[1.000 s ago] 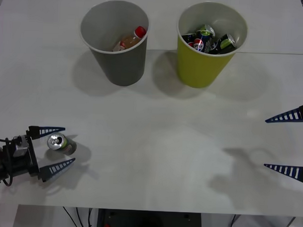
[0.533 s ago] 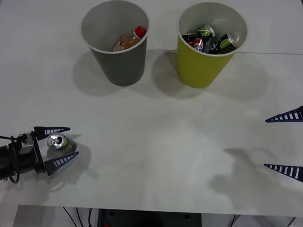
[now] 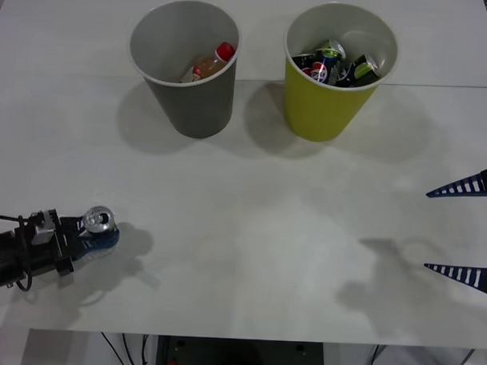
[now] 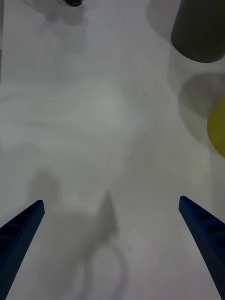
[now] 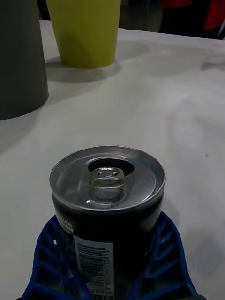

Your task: Put the can into the green bin and the plastic bottle into the gray bin

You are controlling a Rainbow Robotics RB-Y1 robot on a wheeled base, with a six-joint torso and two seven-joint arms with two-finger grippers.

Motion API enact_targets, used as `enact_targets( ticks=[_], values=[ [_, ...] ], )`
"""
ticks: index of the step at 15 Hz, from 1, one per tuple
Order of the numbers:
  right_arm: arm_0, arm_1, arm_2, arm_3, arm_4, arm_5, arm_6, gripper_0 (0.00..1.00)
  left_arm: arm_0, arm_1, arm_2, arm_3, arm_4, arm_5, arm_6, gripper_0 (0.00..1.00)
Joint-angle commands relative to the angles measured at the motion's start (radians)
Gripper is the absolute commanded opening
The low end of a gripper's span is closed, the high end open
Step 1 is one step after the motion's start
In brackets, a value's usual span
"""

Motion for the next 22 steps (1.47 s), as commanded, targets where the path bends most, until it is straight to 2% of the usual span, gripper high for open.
enact_targets(
  ticks=[1, 4, 7, 10, 13, 16, 17, 20, 22],
  values=[
    [0.0, 0.0, 0.0, 0.0, 0.0, 0.0, 0.0, 1.0, -0.009, 0.002, 0.0, -0.018, -0.016, 0.001, 0.018, 0.0],
    [0.0, 0.0, 0.0, 0.0, 0.0, 0.0, 0.0, 1.0, -0.009, 0.025, 0.001, -0.093, -0.048, 0.06, 0.044, 0.0],
    [0.0, 0.0, 0.0, 0.0, 0.0, 0.0, 0.0, 1.0, -0.009, 0.088, 0.006, -0.207, -0.111, 0.082, 0.208, 0.0],
    [0.0, 0.0, 0.0, 0.0, 0.0, 0.0, 0.0, 1.0, -0.008, 0.154, 0.047, -0.363, -0.246, 0.146, 0.402, 0.0],
    [0.0, 0.0, 0.0, 0.0, 0.0, 0.0, 0.0, 1.0, -0.009, 0.168, 0.153, -0.514, -0.467, 0.149, 0.653, 0.0],
    [0.0, 0.0, 0.0, 0.0, 0.0, 0.0, 0.0, 1.0, -0.009, 0.168, 0.268, -0.689, -0.726, 0.14, 0.926, 0.0],
    [0.0, 0.0, 0.0, 0.0, 0.0, 0.0, 0.0, 1.0, -0.008, 0.168, 0.305, -0.756, -0.826, 0.125, 1.018, 0.0],
    [0.0, 0.0, 0.0, 0.0, 0.0, 0.0, 0.0, 1.0, -0.008, 0.159, 0.393, -0.913, -1.05, 0.057, 1.242, 0.0],
    [0.0, 0.0, 0.0, 0.0, 0.0, 0.0, 0.0, 1.0, -0.009, 0.125, 0.446, -1.032, -1.224, 0.004, 1.412, 0.0]
  ],
)
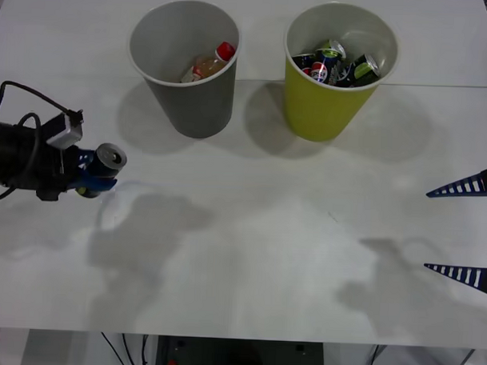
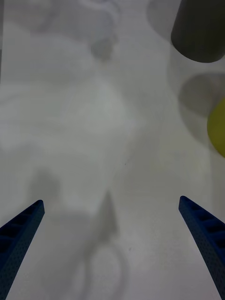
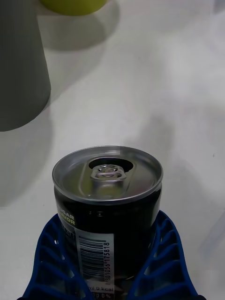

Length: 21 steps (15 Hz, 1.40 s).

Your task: Put the can into the green bin and the plastic bottle into the gray bin

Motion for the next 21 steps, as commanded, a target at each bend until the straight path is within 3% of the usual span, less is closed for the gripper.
enact_targets(
  ticks=[1, 4, 7, 10, 13, 15, 21],
  values=[
    [0.0, 0.0, 0.0, 0.0, 0.0, 0.0, 0.0, 1.0, -0.001, -0.055, 0.077, -0.164, -0.235, -0.088, 0.215, 0.0],
    [0.0, 0.0, 0.0, 0.0, 0.0, 0.0, 0.0, 1.0, -0.001, -0.083, 0.097, -0.351, -0.382, -0.169, 0.396, 0.0],
    [0.0, 0.0, 0.0, 0.0, 0.0, 0.0, 0.0, 1.0, -0.004, -0.159, 0.095, -0.497, -0.419, -0.215, 0.553, 0.0],
    [0.0, 0.0, 0.0, 0.0, 0.0, 0.0, 0.0, 1.0, -0.071, -0.188, 0.006, -0.552, -0.508, -0.218, 0.636, 0.0],
    [0.0, 0.0, 0.0, 0.0, 0.0, 0.0, 0.0, 1.0, -0.257, -0.21, -0.101, -0.548, -0.554, -0.338, 0.76, 0.0],
    [0.0, 0.0, 0.0, 0.0, 0.0, 0.0, 0.0, 1.0, -0.37, -0.258, -0.137, -0.526, -0.574, -0.338, 0.821, 0.0],
    [0.0, 0.0, 0.0, 0.0, 0.0, 0.0, 0.0, 1.0, -0.63, -0.403, -0.186, -0.259, -0.594, -0.338, 0.811, 0.0]
  ],
)
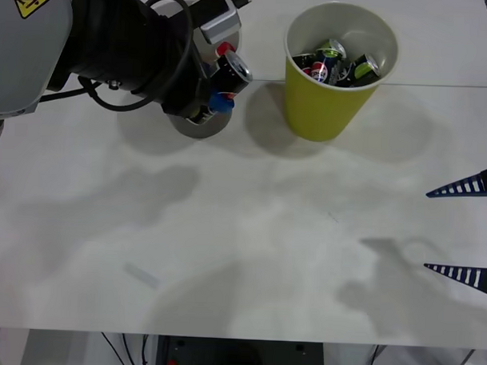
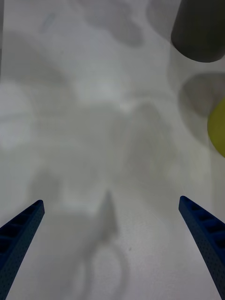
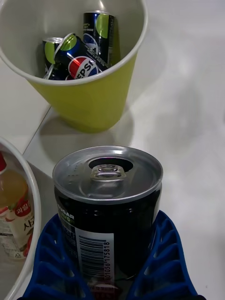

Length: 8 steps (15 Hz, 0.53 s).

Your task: Put the can into the green bin and the plastic bottle into the gray bin

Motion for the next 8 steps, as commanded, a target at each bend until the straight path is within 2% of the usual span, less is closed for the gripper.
enact_targets(
  ticks=[1, 3, 8],
  values=[
    [0.0, 0.0, 0.0, 0.0, 0.0, 0.0, 0.0, 1.0, -0.145, -0.024, -0.074, 0.122, -0.007, 0.0, 0.008, 0.0],
    [0.0, 0.0, 0.0, 0.0, 0.0, 0.0, 0.0, 1.0, -0.28, -0.044, -0.142, 0.237, 0.002, 0.0, 0.031, 0.0],
    [0.0, 0.0, 0.0, 0.0, 0.0, 0.0, 0.0, 1.0, -0.504, -0.176, -0.146, 0.545, -0.021, 0.0, 0.03, 0.02]
  ],
)
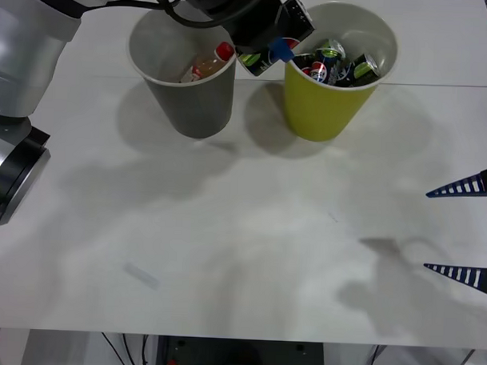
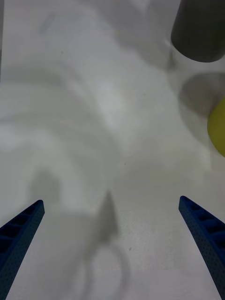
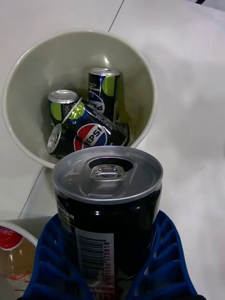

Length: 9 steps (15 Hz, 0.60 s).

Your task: Put the can into the green bin and the plastic bottle into the gray bin

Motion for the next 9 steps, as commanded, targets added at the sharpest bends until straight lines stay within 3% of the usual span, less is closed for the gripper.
enact_targets(
  ticks=[1, 5, 9],
  values=[
    [0.0, 0.0, 0.0, 0.0, 0.0, 0.0, 0.0, 1.0, -0.12, -0.076, -0.002, 0.167, -0.028, 0.0, 0.0, 0.03],
    [0.0, 0.0, 0.0, 0.0, 0.0, 0.0, 0.0, 1.0, -0.254, -0.155, -0.002, 0.376, -0.085, 0.013, 0.0, 0.03],
    [0.0, 0.0, 0.0, 0.0, 0.0, 0.0, 0.0, 1.0, -0.284, -0.195, -0.002, 0.52, -0.099, 0.2, -0.006, 0.04]
  ],
)
